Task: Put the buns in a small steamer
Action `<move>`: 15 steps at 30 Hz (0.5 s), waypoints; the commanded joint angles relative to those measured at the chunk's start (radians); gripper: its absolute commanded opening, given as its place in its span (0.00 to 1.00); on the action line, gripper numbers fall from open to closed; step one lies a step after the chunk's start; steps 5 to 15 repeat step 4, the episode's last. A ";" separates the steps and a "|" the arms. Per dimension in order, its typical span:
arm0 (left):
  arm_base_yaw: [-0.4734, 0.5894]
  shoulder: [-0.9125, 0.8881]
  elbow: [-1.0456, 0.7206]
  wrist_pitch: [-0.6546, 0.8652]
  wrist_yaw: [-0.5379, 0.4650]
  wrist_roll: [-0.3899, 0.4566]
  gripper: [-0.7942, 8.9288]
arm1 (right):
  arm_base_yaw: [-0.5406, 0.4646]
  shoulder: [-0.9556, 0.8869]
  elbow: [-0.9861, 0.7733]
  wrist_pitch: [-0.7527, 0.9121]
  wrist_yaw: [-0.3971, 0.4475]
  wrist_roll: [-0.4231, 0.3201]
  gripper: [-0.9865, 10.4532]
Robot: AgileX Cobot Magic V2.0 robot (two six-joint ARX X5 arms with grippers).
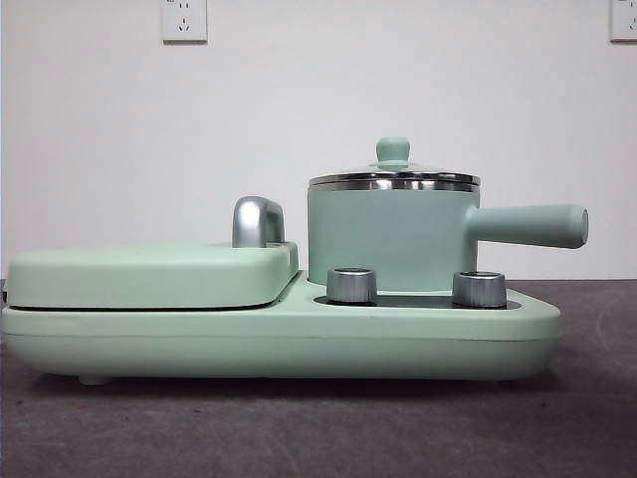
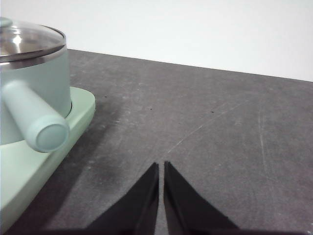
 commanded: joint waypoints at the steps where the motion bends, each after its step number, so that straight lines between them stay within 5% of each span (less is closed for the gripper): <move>1: -0.001 0.000 -0.019 0.011 0.000 0.010 0.09 | 0.001 0.000 -0.005 0.011 0.000 0.003 0.10; 15: -0.001 0.000 -0.019 0.011 0.000 0.010 0.09 | 0.001 0.000 -0.005 0.011 0.000 0.003 0.10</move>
